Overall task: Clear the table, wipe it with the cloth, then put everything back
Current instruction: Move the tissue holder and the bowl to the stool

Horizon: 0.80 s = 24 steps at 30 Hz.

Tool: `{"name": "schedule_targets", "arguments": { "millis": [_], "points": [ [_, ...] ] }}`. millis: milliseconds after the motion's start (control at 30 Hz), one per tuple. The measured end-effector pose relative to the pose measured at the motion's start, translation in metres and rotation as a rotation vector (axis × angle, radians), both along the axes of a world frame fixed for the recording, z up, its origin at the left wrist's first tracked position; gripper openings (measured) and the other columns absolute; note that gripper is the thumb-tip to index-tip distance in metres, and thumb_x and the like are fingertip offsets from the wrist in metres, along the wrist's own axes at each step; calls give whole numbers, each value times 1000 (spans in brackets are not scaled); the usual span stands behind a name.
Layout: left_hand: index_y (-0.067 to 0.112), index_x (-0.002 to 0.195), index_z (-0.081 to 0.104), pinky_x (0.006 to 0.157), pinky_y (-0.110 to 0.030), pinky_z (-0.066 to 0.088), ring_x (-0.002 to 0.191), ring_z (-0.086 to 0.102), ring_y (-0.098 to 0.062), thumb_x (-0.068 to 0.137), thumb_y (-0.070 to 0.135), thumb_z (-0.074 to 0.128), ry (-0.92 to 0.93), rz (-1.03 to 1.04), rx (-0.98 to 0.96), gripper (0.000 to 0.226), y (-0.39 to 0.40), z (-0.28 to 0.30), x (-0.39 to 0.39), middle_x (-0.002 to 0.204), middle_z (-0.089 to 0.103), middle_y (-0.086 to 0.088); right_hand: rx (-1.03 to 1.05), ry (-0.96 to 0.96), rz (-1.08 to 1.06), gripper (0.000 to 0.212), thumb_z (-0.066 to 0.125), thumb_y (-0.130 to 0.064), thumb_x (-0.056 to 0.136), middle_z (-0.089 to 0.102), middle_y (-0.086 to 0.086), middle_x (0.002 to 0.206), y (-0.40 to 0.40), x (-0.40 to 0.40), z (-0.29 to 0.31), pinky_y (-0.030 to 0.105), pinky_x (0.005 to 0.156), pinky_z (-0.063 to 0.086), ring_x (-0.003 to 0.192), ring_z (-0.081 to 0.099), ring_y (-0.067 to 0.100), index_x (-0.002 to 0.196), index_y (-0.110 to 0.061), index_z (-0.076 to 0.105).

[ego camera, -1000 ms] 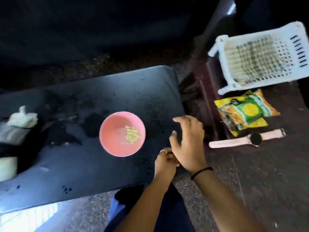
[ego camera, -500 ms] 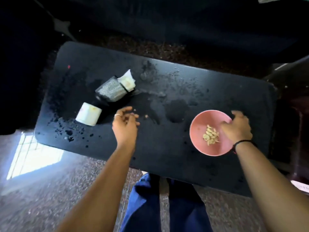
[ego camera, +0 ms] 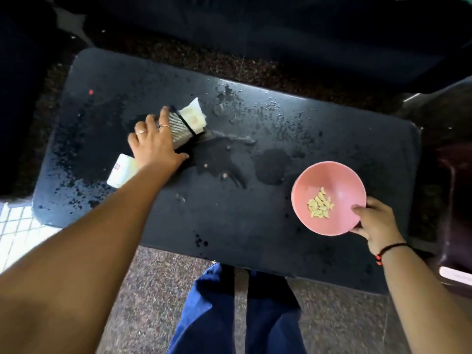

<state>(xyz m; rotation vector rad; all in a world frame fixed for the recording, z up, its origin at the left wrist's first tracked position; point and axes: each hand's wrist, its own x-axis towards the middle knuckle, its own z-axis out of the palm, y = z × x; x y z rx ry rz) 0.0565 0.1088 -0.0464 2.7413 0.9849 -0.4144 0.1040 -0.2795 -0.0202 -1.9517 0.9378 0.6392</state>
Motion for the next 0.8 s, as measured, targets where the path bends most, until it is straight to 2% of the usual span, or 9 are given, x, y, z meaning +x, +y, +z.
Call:
{"name": "schedule_targets", "arguments": {
  "millis": [167, 233, 333, 433, 500, 567, 667, 733, 800],
  "points": [
    [5, 135, 35, 101, -53, 30, 126, 33, -43, 59, 38, 85, -63, 66, 73, 96, -11, -3, 13, 133, 39, -24, 64, -90, -93, 19, 45, 5, 93, 56, 11, 105, -8, 1, 12, 44, 80, 48, 98, 52, 28, 99, -10, 56],
    [4, 135, 34, 103, -52, 29, 128, 32, -42, 59, 39, 84, -141, 128, -7, 98, -33, 1, 16, 136, 38, -22, 78, -114, -139, 18, 46, 4, 93, 57, 10, 102, -18, 1, 17, 45, 79, 51, 96, 54, 28, 96, -10, 57],
    [8, 135, 34, 108, -46, 32, 127, 39, -37, 57, 36, 84, -369, 128, -244, 97, -78, 4, 24, 136, 42, -17, 114, -172, -192, 24, 46, 5, 91, 60, 6, 86, -39, 0, 25, 37, 64, 51, 89, 55, 28, 81, -13, 57],
    [20, 128, 37, 103, -42, 43, 119, 54, -20, 47, 46, 86, -550, 69, -553, 98, -139, 14, 42, 129, 53, -7, 150, -231, -260, 30, 47, 5, 90, 60, 7, 87, -65, -3, 39, 33, 56, 50, 88, 57, 30, 74, -19, 56],
    [20, 127, 36, 103, -38, 44, 117, 55, -14, 46, 47, 86, -562, 7, -677, 99, -184, 28, 55, 128, 55, -3, 166, -256, -289, 27, 48, 4, 89, 61, 11, 95, -86, -5, 50, 33, 57, 51, 90, 58, 31, 77, -17, 58],
    [18, 130, 36, 103, -31, 43, 116, 54, -10, 49, 39, 88, -566, -72, -779, 99, -235, 50, 68, 126, 55, 2, 179, -298, -344, 23, 49, 3, 89, 61, 12, 95, -116, -6, 68, 32, 56, 51, 90, 59, 32, 83, -16, 60],
    [17, 130, 36, 99, -20, 45, 111, 54, 2, 54, 26, 90, -586, -139, -933, 94, -306, 80, 81, 120, 54, 11, 186, -392, -442, 23, 49, 4, 88, 61, 7, 85, -170, -6, 102, 25, 47, 52, 78, 60, 25, 84, -16, 60],
    [19, 126, 37, 88, -4, 42, 103, 51, 18, 58, 19, 89, -589, -207, -1003, 86, -353, 94, 86, 113, 51, 21, 152, -474, -499, 25, 49, 4, 88, 60, 5, 78, -214, -8, 129, 21, 44, 52, 71, 59, 20, 78, -17, 59],
    [23, 125, 36, 81, 3, 38, 98, 47, 26, 60, 17, 88, -576, -252, -1052, 84, -396, 105, 89, 111, 47, 26, 94, -551, -536, 23, 51, 2, 87, 58, 6, 73, -261, -9, 151, 22, 45, 53, 65, 59, 16, 72, -15, 56]
  ]
}}
